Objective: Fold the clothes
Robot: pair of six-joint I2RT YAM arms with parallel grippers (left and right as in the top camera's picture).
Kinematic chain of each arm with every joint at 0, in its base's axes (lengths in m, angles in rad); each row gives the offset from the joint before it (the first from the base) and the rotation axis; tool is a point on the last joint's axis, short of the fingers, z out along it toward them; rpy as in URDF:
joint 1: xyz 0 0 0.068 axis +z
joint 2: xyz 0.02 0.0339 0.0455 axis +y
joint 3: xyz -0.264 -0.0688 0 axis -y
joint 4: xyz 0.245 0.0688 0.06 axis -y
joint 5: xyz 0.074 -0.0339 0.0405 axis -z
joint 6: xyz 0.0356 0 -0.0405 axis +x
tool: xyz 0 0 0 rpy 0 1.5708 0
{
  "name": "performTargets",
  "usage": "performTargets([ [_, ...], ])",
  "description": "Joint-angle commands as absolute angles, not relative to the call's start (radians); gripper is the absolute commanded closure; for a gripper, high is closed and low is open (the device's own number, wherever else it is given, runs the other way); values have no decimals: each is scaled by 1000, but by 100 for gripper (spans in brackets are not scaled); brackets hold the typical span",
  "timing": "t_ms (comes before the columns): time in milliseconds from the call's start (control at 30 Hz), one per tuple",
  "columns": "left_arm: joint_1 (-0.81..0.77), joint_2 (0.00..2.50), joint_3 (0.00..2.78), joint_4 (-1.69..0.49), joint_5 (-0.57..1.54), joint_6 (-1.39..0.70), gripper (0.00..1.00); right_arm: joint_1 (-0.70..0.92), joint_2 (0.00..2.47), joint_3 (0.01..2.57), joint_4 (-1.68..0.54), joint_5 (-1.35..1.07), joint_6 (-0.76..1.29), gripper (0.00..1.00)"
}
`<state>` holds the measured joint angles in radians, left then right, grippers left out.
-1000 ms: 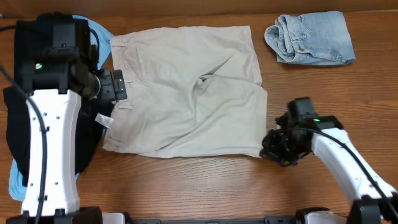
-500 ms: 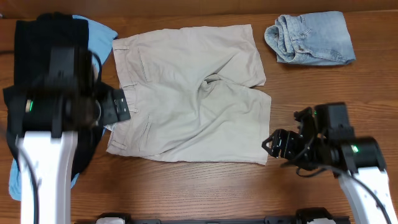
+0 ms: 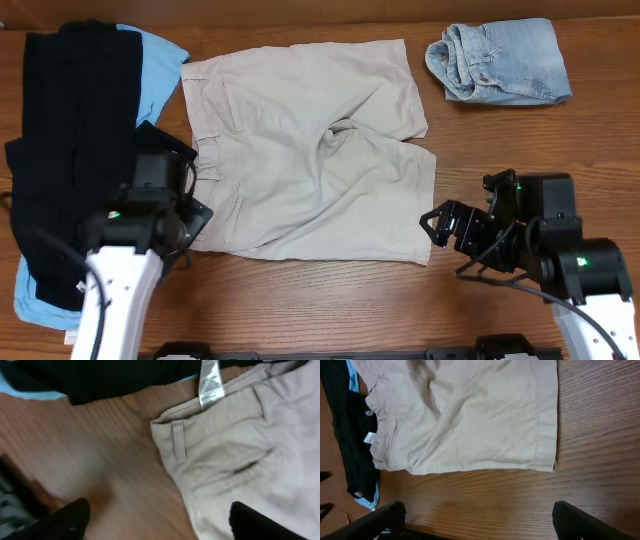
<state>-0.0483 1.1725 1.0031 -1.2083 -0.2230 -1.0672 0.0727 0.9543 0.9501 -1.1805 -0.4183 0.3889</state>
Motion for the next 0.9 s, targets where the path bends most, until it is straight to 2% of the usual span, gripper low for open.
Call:
performTargets([
  [0, -48, 1223, 905, -1119, -261, -1185, 14, 72, 988, 971, -1176, -417, 393, 4],
  [500, -44, 1596, 823, -824, -244, -1237, 12, 85, 1100, 970, -1175, -409, 393, 7],
  [567, -44, 1626, 823, -813, -243, -1236, 13, 98, 1108, 970, -1175, -408, 395, 11],
  [600, -44, 1637, 823, -811, -243, -1234, 20, 107, 1113, 970, -1176, -408, 397, 15],
  [667, -44, 1658, 823, -811, -243, -1234, 48, 126, 1121, 970, -1176, -398, 411, 16],
  [733, -44, 1671, 823, -811, -244, -1224, 66, 148, 1128, 968, -1176, -357, 467, 17],
  [767, -44, 1674, 823, -810, -244, -1217, 72, 160, 1131, 968, -1176, -332, 494, 18],
  [800, -44, 1676, 823, -810, -244, -1211, 83, 173, 1135, 967, -1176, -308, 517, 18],
  [833, -44, 1676, 823, -810, -244, -1211, 89, 191, 1138, 966, -1177, -276, 552, 19],
  [867, -44, 1676, 823, -810, -244, -1211, 91, 205, 1142, 964, -1176, -249, 584, 20],
])
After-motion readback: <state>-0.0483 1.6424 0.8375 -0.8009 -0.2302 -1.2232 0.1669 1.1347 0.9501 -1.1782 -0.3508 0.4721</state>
